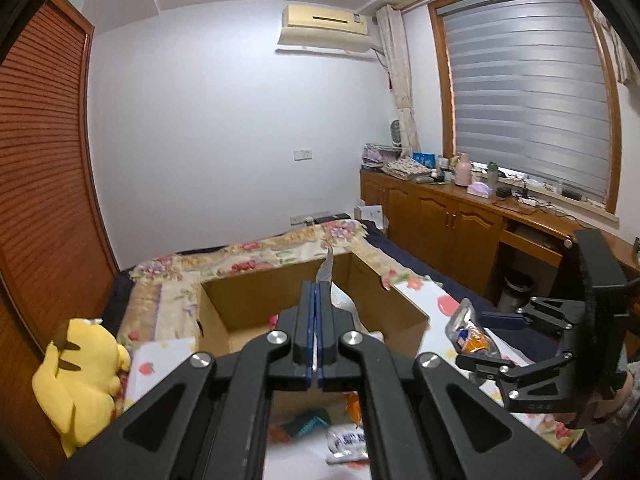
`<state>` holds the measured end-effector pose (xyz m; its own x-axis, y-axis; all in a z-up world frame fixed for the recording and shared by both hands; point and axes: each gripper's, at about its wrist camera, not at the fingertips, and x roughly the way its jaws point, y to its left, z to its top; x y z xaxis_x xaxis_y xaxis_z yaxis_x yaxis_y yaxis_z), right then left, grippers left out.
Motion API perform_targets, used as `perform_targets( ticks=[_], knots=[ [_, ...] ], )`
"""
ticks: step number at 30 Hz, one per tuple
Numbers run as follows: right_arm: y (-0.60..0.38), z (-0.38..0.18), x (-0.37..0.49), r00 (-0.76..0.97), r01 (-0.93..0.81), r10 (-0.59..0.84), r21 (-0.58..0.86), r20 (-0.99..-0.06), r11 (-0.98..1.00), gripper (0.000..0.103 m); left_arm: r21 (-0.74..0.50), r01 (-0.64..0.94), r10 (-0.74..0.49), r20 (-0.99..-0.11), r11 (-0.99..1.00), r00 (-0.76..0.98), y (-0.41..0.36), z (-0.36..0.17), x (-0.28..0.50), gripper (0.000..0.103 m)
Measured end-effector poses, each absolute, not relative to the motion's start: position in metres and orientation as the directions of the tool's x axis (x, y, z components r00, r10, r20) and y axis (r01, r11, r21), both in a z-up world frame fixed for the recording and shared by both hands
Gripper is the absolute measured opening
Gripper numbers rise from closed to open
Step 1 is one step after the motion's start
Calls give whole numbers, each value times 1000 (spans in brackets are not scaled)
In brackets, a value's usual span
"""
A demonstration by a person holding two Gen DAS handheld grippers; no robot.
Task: Organize snacks
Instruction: 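Carry both packs over the cardboard box and open both tools to drop them in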
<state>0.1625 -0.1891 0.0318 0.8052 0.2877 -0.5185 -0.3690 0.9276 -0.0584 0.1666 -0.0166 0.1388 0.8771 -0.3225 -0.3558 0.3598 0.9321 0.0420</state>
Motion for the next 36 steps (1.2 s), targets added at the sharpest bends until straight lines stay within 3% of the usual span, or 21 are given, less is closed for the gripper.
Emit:
perform_targets(
  ticks=[14,29,36],
  knots=[
    [-177,62,208,829,-359,277,-83,-486,930,58,94,283,-232,-360,955,903,-18,144,226,0],
    [-143,26,277,788,-367,221,-151,-574,918,58,64,232,-184,-425,971,886,-14,103,265,0],
    [-151,0,293,752,-358,233,-86,-616,930,59,47,222,-173,-480,974,860,-9,73,276,0]
  ],
)
